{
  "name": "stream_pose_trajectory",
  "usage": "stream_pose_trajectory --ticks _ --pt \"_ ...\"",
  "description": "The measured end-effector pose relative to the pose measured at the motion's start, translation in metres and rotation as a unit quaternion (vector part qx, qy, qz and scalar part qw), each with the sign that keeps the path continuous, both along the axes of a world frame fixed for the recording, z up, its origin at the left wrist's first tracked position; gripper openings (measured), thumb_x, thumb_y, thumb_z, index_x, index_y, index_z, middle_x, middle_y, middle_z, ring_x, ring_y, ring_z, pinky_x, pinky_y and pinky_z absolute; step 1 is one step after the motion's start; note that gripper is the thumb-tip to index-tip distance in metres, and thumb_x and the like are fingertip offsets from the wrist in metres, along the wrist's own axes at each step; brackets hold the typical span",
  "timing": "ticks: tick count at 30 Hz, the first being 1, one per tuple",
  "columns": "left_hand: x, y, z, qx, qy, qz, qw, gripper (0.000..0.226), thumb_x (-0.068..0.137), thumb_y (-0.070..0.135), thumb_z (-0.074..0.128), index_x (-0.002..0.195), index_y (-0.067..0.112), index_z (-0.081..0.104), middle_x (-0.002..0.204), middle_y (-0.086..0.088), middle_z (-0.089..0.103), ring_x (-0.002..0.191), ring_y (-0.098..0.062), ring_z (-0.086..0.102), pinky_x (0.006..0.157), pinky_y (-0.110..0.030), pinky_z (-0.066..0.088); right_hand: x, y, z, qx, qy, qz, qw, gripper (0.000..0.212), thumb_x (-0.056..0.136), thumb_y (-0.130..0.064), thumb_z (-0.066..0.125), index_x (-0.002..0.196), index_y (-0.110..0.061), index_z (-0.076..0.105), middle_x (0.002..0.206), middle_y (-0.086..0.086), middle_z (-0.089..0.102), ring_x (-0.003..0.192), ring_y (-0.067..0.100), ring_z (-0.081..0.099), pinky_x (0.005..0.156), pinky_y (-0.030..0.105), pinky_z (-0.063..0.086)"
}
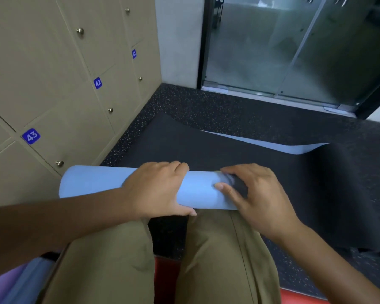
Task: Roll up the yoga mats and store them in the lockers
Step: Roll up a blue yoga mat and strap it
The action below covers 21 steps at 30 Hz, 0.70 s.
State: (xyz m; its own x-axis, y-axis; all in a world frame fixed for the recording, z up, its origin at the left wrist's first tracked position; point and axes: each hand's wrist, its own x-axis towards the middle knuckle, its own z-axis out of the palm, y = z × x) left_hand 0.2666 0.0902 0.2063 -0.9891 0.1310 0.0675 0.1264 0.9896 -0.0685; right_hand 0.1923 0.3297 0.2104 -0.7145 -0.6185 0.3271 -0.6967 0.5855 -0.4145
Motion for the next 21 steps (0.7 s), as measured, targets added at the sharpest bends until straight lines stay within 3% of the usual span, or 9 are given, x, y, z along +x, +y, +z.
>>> stream_pose_trajectory --ticks 3,7,13,18,21 --pt "-0.009 -0.001 0.008 0.006 -0.053 0.031 0.998 0.077 0.06 0.092 0.056 0.102 0.028 0.05 0.095 0.012 0.06 0.085 -0.015 0.062 0.065 -0.034 0.041 -0.001 0.009 0.002 0.009 -0.006 -0.041 0.999 0.046 0.097 -0.059 0.058 0.132 -0.03 0.062 0.127 -0.015 0.064 0.121 0.01 0.055 0.102 0.039 0.046" --pt "-0.018 -0.006 0.02 0.048 -0.072 0.055 0.995 0.077 0.055 0.094 0.054 0.101 0.032 0.05 0.094 0.014 0.061 0.084 -0.015 0.061 0.07 -0.036 0.046 -0.005 0.021 0.011 -0.056 -0.085 -0.084 0.991 0.069 0.09 -0.062 0.061 0.15 -0.035 0.042 0.144 -0.019 0.044 0.134 0.001 0.038 0.102 0.025 0.037" --pt "-0.029 -0.013 0.05 0.164 -0.069 0.062 0.982 0.078 0.053 0.093 0.061 0.107 0.038 0.054 0.091 0.016 0.061 0.085 -0.011 0.058 0.077 -0.036 0.05 -0.011 0.026 0.047 -0.166 -0.151 -0.07 0.972 0.077 0.084 -0.062 0.067 0.151 -0.046 0.034 0.147 -0.028 0.042 0.135 -0.005 0.042 0.111 0.031 0.042" --pt "-0.04 -0.018 0.074 0.309 -0.053 0.014 0.949 0.063 0.054 0.085 0.071 0.093 0.037 0.059 0.084 0.015 0.065 0.08 -0.005 0.061 0.076 -0.04 0.053 -0.014 0.027 0.093 -0.212 -0.15 -0.012 0.966 0.082 0.079 -0.069 0.07 0.149 -0.054 0.031 0.146 -0.034 0.04 0.137 -0.001 0.044 0.108 0.041 0.048" --pt "-0.042 -0.016 0.092 0.376 -0.044 -0.022 0.925 0.055 0.059 0.072 0.078 0.094 0.034 0.061 0.089 0.014 0.07 0.081 -0.007 0.066 0.077 -0.04 0.055 -0.011 0.027 0.12 -0.249 -0.141 0.016 0.958 0.083 0.081 -0.062 0.077 0.15 -0.052 0.031 0.147 -0.036 0.04 0.133 -0.006 0.047 0.098 0.029 0.055"
